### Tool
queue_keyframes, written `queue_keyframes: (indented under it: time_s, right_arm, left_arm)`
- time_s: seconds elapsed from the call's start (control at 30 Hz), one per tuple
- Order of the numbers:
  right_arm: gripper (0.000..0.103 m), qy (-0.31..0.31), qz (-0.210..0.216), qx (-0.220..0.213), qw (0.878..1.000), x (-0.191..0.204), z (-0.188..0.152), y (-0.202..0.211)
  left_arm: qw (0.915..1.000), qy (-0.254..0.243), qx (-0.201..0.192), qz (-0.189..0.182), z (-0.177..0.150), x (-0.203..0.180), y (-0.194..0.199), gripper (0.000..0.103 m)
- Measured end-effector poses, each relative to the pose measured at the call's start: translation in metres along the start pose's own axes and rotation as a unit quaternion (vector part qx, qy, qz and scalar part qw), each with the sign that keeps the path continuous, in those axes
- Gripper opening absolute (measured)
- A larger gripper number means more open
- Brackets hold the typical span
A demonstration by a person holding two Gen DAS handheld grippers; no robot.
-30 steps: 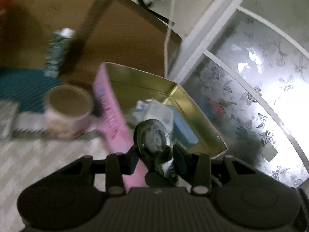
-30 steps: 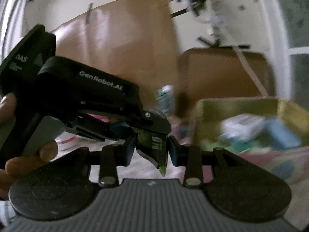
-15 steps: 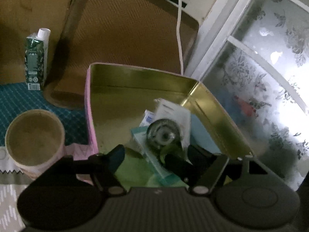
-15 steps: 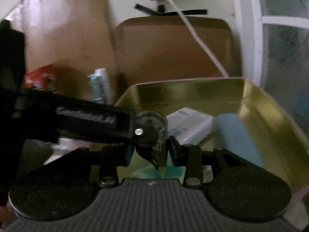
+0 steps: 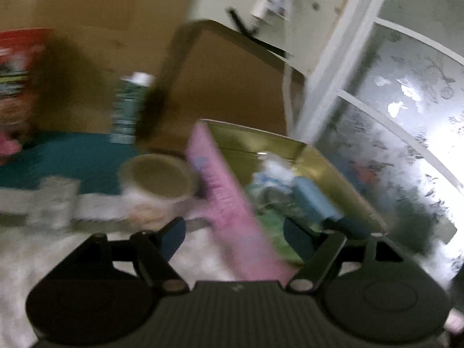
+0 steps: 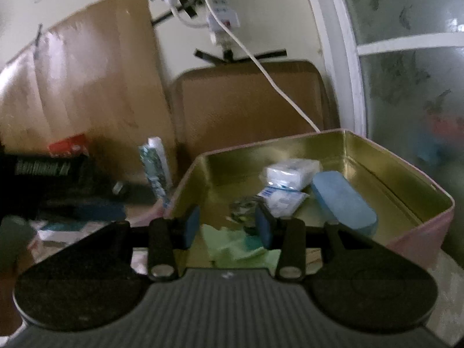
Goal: Organize soft objects
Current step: 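Move the right tool to the clear barcode card packet, then close the right tool around the clear card packet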
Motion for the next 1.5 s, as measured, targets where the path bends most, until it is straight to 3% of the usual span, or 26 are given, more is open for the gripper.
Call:
queue_keyframes:
  time_s: [0.17,0.3,0.47,0.6,0.7,0.9,1.0,1.1,1.23,1.5]
  right_arm:
    - [0.046,0.058,0.050,-0.015,0.997,0.052,-0.006,0.011]
    - [0.046,0.091,0.101,0.029,0.990,0.097,-0.019,-0.008]
    - [0.047,0.098,0.147,0.094,0.980,0.145,-0.035,-0.045]
    - [0.060,0.109,0.143,0.113,0.977,0.180,-0.034,-0.081]
    - [0.073,0.129,0.130,0.115,0.976,0.204,-0.035,-0.107]
    - [0.086,0.169,0.109,0.147,0.968,0.238,-0.046,-0.152]
    - [0.086,0.184,0.083,0.174,0.964,0.243,-0.059,-0.173]
    - [0.086,0.142,0.083,0.198,0.966,0.231,-0.058,-0.182]
    - [0.061,0.150,0.087,0.186,0.967,0.228,-0.059,-0.172]
    - [0.061,0.165,0.123,0.185,0.961,0.223,-0.069,-0.134]
  left_arm:
    - [0.9958,0.006,-0.016,0.090,-0.025,0.063,0.042,0.079]
    - [0.9830,-0.002,-0.022,0.182,-0.043,0.111,0.062,0.079]
    - [0.9720,0.020,-0.051,0.228,-0.057,0.154,0.085,0.079]
    - [0.9702,0.089,-0.101,0.202,-0.055,0.176,0.105,0.081]
    - [0.9680,0.122,-0.113,0.188,-0.054,0.187,0.113,0.081]
    - [0.9678,0.131,-0.117,0.180,-0.053,0.191,0.120,0.081]
    - [0.9683,0.128,-0.115,0.181,-0.056,0.189,0.115,0.082]
    - [0.9684,0.127,-0.113,0.183,-0.057,0.189,0.113,0.082]
    - [0.9683,0.126,-0.111,0.185,-0.057,0.189,0.113,0.082]
    - [0.9687,0.115,-0.105,0.193,-0.057,0.187,0.110,0.084]
Point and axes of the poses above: each gripper's, at about its wrist camera, not at the fingertips, and y roughly against the way its jaws point, x to its left, z to its top, the point moved 3 cm from there along -y, roughly the way its jaws point, and after that the axes turned 1 degree about y, right-handed, at the moved point
